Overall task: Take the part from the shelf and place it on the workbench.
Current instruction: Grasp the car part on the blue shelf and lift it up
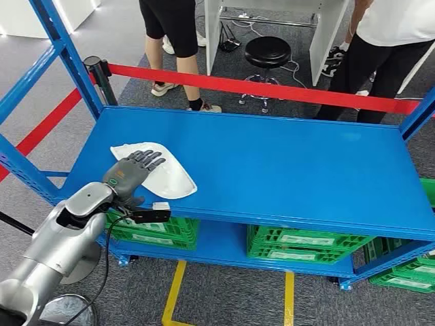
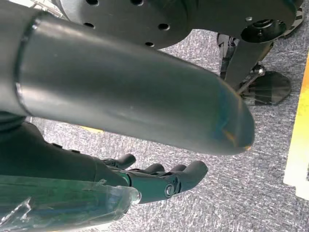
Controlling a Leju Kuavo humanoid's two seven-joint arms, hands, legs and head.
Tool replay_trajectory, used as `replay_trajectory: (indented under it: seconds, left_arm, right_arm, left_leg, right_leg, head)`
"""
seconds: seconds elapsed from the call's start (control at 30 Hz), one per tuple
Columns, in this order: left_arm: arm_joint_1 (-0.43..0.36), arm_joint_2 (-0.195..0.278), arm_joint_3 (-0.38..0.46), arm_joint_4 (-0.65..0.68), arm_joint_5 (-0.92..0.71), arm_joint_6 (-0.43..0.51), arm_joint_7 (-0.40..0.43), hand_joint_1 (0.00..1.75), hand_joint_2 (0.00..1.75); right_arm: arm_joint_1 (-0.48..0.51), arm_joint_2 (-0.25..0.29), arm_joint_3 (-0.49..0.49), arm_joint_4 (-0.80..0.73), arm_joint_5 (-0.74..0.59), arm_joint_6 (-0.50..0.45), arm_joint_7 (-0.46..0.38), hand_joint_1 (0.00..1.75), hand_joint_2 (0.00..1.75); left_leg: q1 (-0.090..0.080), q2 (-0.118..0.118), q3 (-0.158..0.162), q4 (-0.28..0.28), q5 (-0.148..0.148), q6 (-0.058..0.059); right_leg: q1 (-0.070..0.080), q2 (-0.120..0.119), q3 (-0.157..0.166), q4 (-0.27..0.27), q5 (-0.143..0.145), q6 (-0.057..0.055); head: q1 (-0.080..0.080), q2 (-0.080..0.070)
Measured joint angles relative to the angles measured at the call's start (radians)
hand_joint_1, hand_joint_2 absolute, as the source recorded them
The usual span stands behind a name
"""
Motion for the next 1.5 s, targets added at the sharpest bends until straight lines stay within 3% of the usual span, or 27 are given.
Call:
replay_trajectory:
  seconds: [0.47,0.6,0.63,1.5]
  left_arm:
    - [0.002,0.019,0.002,0.037,0.032,0.008,0.063,0.02,1.75]
    - [0.012,0.024,0.023,0.037,0.017,0.022,0.090,1.70,1.75]
    - [0.016,0.026,0.028,0.037,0.015,0.022,0.091,1.75,1.75]
    - [0.076,0.030,0.149,0.037,-0.011,0.085,0.133,1.75,1.75]
  right_arm:
    - [-0.001,0.000,0.000,0.000,0.000,-0.004,0.001,0.00,0.00]
    - [-0.001,0.000,-0.003,0.000,0.001,-0.004,0.000,0.00,0.00]
    - [-0.001,0.000,-0.004,0.000,0.001,-0.005,-0.001,0.00,0.00]
    - [0.002,0.000,-0.008,0.000,0.010,-0.011,-0.036,0.00,0.00]
  left_leg:
    - [0.000,0.000,0.000,0.000,0.000,0.000]
    - [0.000,0.000,0.000,0.000,0.000,0.000]
    - [0.000,0.000,0.000,0.000,0.000,0.000]
    - [0.000,0.000,0.001,0.000,0.000,0.000]
  right_leg:
    - [0.000,0.000,0.001,0.000,0.000,0.000]
    - [0.000,0.000,0.001,0.000,0.000,0.000]
    - [0.000,0.000,0.001,0.000,0.000,0.000]
    - [0.000,0.000,0.001,0.000,0.000,0.000]
  head:
    - [0.000,0.000]
    - [0.000,0.000]
    - [0.000,0.000]
    - [0.000,0.000]
